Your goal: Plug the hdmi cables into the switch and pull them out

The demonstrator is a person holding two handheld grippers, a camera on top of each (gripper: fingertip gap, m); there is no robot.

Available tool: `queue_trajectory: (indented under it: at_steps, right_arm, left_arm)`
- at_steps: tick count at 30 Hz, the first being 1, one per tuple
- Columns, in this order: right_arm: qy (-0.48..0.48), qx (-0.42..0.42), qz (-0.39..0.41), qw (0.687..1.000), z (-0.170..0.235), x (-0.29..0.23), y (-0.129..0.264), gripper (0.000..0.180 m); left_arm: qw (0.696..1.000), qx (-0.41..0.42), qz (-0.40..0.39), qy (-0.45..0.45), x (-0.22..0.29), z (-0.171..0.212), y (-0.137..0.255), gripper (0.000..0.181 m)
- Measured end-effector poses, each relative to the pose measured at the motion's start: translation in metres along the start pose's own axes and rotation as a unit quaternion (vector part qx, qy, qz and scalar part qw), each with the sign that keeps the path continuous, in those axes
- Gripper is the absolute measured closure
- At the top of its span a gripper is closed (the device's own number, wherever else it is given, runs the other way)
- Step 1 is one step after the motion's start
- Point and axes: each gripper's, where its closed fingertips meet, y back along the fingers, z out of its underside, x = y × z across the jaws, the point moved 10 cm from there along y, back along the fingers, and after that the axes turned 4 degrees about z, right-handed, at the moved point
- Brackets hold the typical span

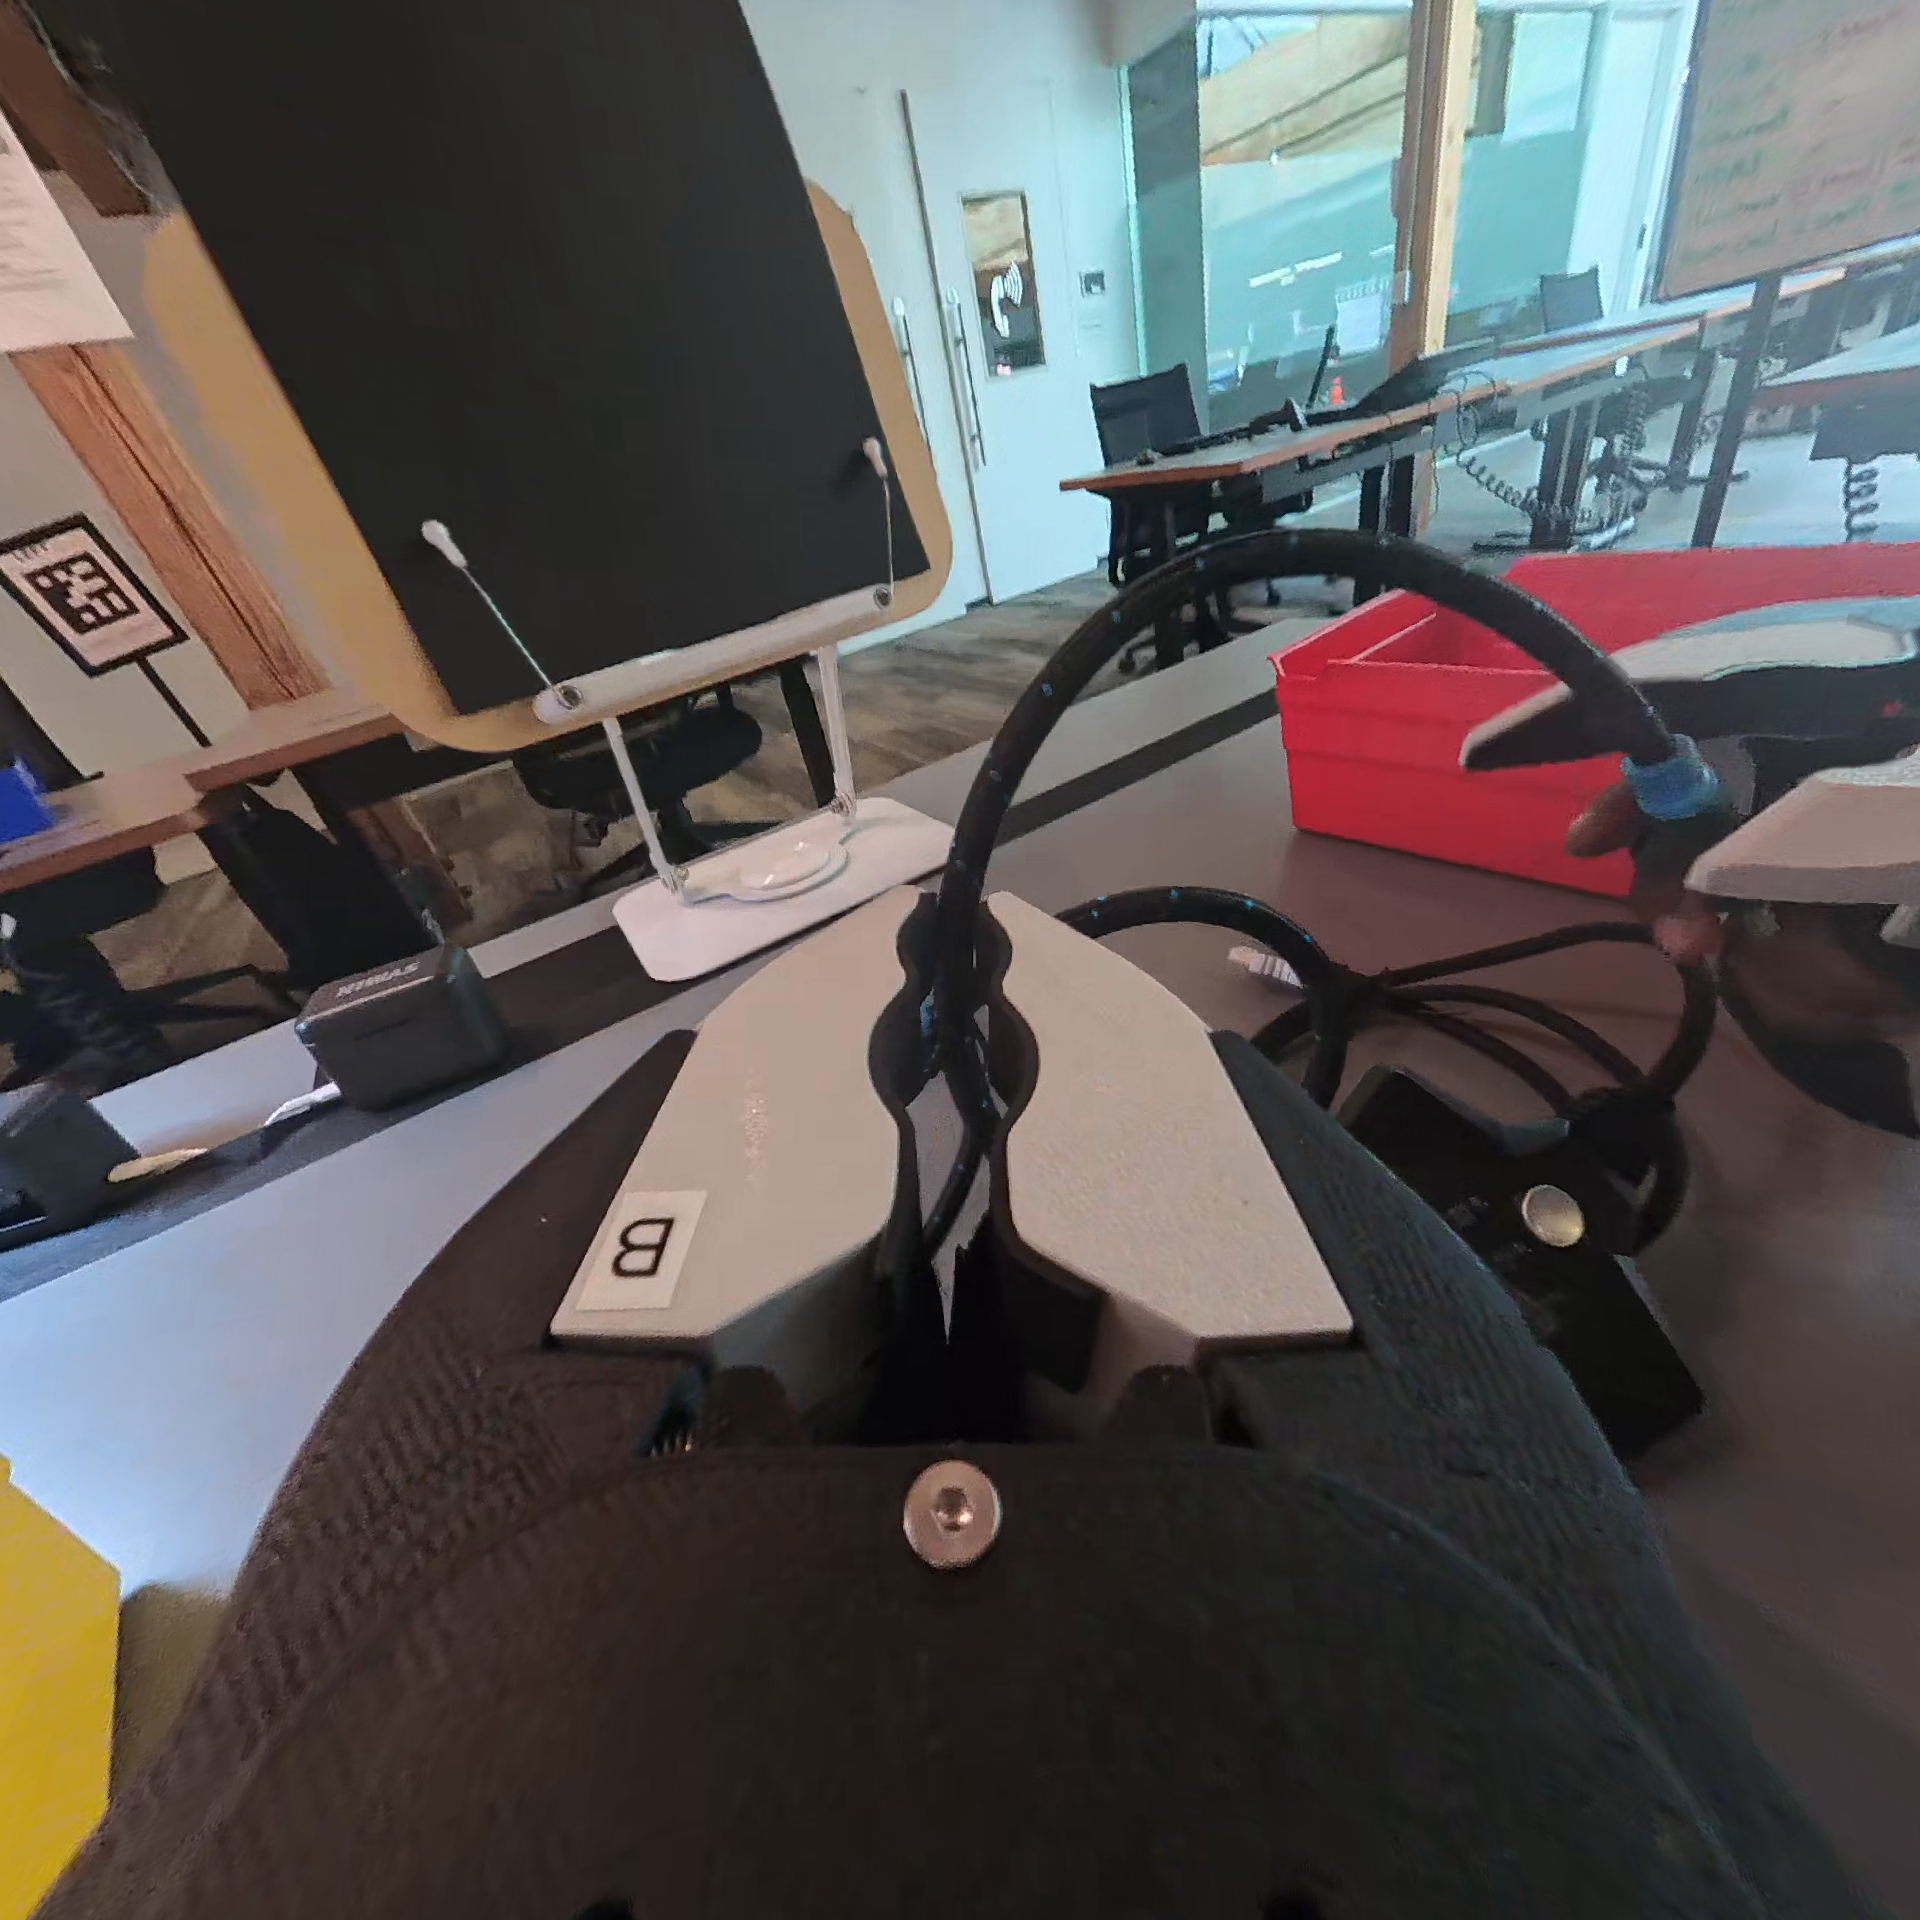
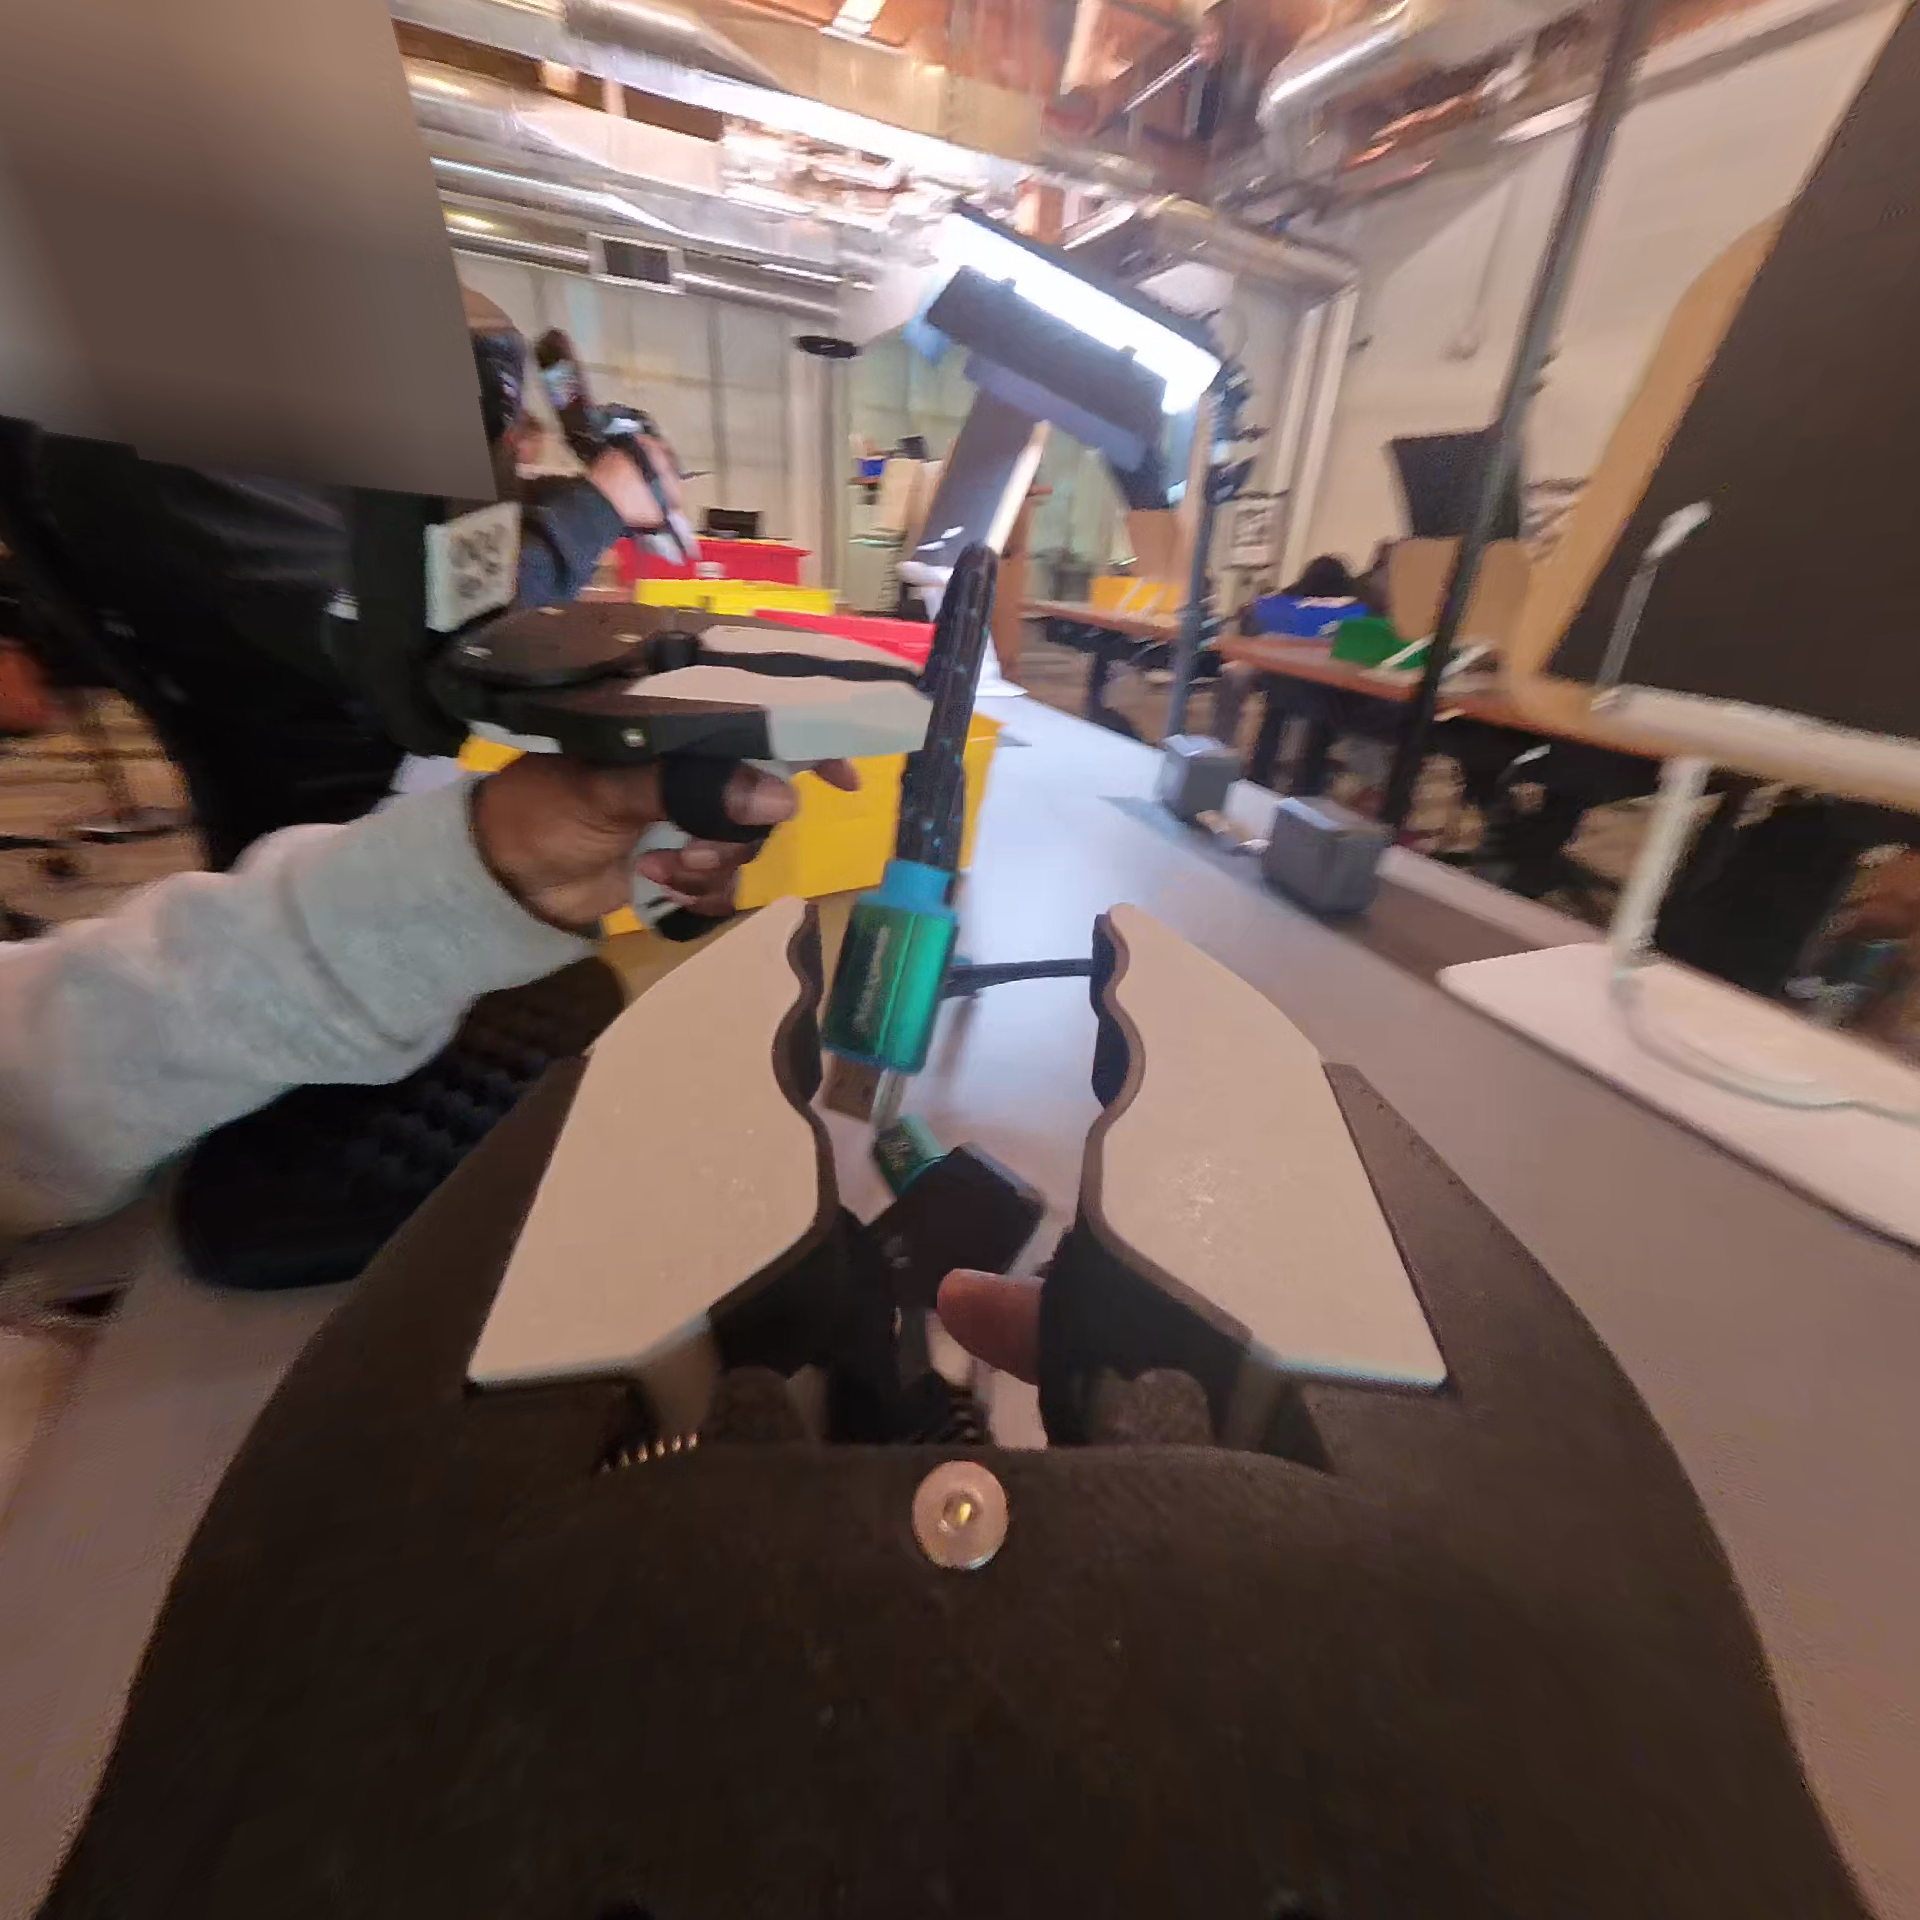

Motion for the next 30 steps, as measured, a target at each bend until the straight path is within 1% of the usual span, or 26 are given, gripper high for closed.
queue_trajectory:
  at_steps: [3, 5, 6, 9, 10, 11, 13, 16, 17, 19, 21, 23, 24, 26, 28, 29, 30]
  right_arm:
    - [-0.096, -0.03, -0.088, 0.991, 0.007, 0.0, -0.006, 0.13]
    - [-0.165, -0.025, -0.148, 0.975, 0.01, -0.001, -0.009, 0.138]
    - [-0.193, -0.013, -0.165, 0.967, 0.011, -0.001, -0.009, 0.144]
    - [-0.259, 0.028, -0.195, 0.946, 0.011, 0.003, -0.007, 0.154]
    - [-0.273, 0.036, -0.204, 0.939, 0.01, 0.004, -0.007, 0.162]
    - [-0.28, 0.042, -0.212, 0.935, 0.01, 0.005, -0.006, 0.166]
    - [-0.266, 0.04, -0.215, 0.939, 0.008, 0.005, -0.005, 0.167]
    - [-0.192, 0.044, -0.191, 0.962, 0.004, 0.002, -0.002, 0.167]
    - [-0.156, 0.048, -0.178, 0.97, 0.001, -0.001, -0.001, 0.168]
    - [-0.053, 0.049, -0.125, 0.99, -0.005, -0.006, 0.002, 0.168]
    - [0.078, 0.046, -0.053, 0.994, -0.01, -0.013, 0.006, 0.168]
    - [0.213, 0.029, 0.024, 0.976, -0.013, -0.02, 0.008, 0.168]
    - [0.275, 0.019, 0.054, 0.96, -0.013, -0.023, 0.008, 0.168]
    - [0.369, 0.006, 0.093, 0.925, -0.011, -0.029, 0.007, 0.168]
    - [0.432, -0.008, 0.107, 0.896, -0.007, -0.034, 0.005, 0.168]
    - [0.451, -0.01, 0.106, 0.886, -0.006, -0.036, 0.004, 0.168]
    - [0.467, -0.009, 0.104, 0.878, -0.004, -0.039, 0.004, 0.168]
  left_arm:
    - [0.999, 0.022, -0.001, 0.023, -0.006, 0.006, 0.004, 0.175]
    - [0.999, 0.034, 0.002, 0.03, -0.008, 0.007, 0.005, 0.175]
    - [0.999, 0.039, 0.003, 0.029, -0.008, 0.007, 0.005, 0.175]
    - [0.999, 0.045, 0.005, 0.022, -0.007, 0.007, 0.005, 0.175]
    - [0.999, 0.043, 0.005, 0.018, -0.007, 0.007, 0.005, 0.175]
    - [0.999, 0.043, 0.008, 0.016, -0.006, 0.008, 0.005, 0.175]
    - [0.999, 0.049, 0.016, 0.017, -0.004, 0.008, 0.004, 0.175]
    - [0.997, 0.073, 0.023, 0.029, -0.004, 0.008, 0.005, 0.173]
    - [0.995, 0.09, 0.034, 0.039, -0.004, 0.007, 0.006, 0.169]
    - [0.988, 0.128, 0.051, 0.07, -0.005, 0.005, 0.008, 0.154]
    - [0.979, 0.173, 0.04, 0.103, -0.008, 0.004, 0.012, 0.134]
    - [0.966, 0.22, 0.049, 0.127, -0.008, 0.002, 0.016, 0.13]
    - [0.959, 0.228, 0.08, 0.145, -0.005, 0.002, 0.015, 0.13]
    - [0.936, 0.211, 0.201, 0.198, 0.005, 0.004, 0.007, 0.13]
    - [0.89, 0.175, 0.33, 0.263, 0.018, 0.007, -0.004, 0.13]
    - [0.87, 0.164, 0.365, 0.29, 0.024, 0.009, -0.008, 0.13]
    - [0.86, 0.155, 0.379, 0.306, 0.029, 0.012, -0.012, 0.13]
